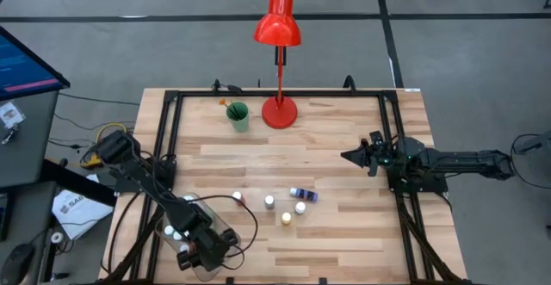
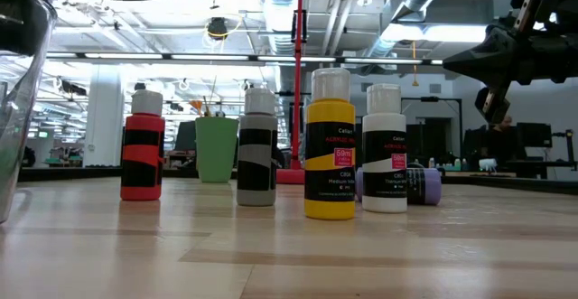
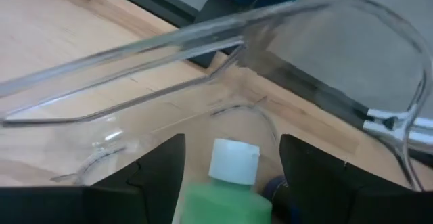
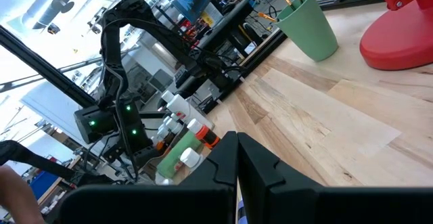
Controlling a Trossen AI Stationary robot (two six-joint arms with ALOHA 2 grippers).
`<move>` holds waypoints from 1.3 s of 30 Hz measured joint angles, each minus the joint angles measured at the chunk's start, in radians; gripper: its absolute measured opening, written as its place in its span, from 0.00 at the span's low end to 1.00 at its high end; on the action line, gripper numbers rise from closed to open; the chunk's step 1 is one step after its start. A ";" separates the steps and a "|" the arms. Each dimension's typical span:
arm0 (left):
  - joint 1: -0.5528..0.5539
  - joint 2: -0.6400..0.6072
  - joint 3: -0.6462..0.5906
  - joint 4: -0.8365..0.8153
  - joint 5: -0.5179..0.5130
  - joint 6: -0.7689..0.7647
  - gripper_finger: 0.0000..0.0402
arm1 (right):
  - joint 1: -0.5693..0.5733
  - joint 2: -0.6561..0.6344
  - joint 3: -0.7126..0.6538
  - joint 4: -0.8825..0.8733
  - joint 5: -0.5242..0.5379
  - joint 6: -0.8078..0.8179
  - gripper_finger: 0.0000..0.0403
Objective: Pick & Place Paint Supplies
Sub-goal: Adjust the light green coloring bottle in the transparent bin
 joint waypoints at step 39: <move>-0.009 -0.024 0.044 -0.245 -0.096 0.081 0.57 | 0.000 0.000 0.000 0.000 0.000 0.000 0.00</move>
